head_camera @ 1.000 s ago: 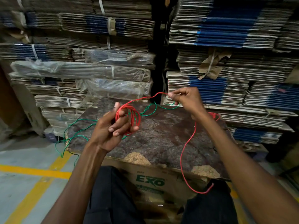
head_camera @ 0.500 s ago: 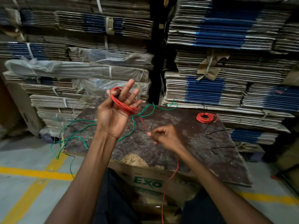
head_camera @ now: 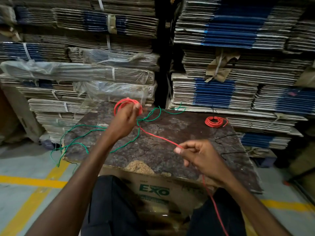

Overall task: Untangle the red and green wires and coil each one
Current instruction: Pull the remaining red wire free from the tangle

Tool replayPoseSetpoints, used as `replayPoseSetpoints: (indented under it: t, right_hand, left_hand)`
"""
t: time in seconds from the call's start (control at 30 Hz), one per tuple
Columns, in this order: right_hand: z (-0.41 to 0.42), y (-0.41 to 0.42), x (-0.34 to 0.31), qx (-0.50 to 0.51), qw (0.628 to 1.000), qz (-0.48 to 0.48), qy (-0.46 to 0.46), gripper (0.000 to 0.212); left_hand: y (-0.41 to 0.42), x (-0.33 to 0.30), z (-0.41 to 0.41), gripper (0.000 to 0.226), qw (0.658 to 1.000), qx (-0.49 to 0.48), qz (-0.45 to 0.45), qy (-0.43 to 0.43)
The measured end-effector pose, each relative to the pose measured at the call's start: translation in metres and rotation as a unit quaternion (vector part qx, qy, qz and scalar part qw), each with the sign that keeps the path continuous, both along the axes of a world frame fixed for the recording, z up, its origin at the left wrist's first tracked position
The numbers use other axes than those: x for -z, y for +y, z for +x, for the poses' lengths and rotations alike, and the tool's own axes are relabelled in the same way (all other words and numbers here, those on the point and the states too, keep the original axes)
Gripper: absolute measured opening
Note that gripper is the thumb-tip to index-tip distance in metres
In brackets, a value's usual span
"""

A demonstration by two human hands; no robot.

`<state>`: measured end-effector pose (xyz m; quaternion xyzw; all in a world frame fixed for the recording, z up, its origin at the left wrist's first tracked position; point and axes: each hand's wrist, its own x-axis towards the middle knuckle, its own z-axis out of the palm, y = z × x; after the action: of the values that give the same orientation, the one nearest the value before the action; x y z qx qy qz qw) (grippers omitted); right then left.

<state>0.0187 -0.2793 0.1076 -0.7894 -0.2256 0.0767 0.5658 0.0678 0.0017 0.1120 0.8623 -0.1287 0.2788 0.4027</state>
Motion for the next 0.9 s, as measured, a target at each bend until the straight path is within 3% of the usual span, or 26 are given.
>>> replayPoseSetpoints:
  t: [0.1, 0.2, 0.33, 0.4, 0.67, 0.9]
  right_hand:
    - [0.006, -0.011, -0.026, 0.021, 0.995, -0.012, -0.095, 0.006]
    - [0.018, -0.019, -0.048, 0.073, 0.974, -0.047, -0.210, 0.006]
    - [0.041, -0.016, -0.069, 0.131, 0.902, -0.137, -0.388, 0.017]
    - [0.058, -0.012, -0.076, 0.151, 0.881, -0.158, -0.421, 0.018]
    - [0.114, 0.005, -0.057, 0.152, 0.875, -0.231, -0.398, 0.017]
    - [0.128, 0.006, -0.031, 0.129, 0.924, -0.228, -0.279, 0.018]
  left_hand:
    - [-0.012, 0.006, -0.006, 0.035, 0.996, 0.007, 0.088, 0.002]
    - [-0.014, 0.009, -0.009, 0.040, 0.993, 0.020, 0.107, 0.036]
    - [-0.023, 0.005, -0.020, 0.056, 0.991, 0.051, 0.062, 0.111]
    - [-0.028, 0.003, -0.028, 0.047, 0.983, 0.103, 0.013, 0.150]
    - [-0.032, -0.007, -0.053, 0.043, 0.928, 0.220, -0.204, 0.222]
    - [-0.033, -0.009, -0.053, 0.047, 0.842, 0.250, -0.440, 0.187]
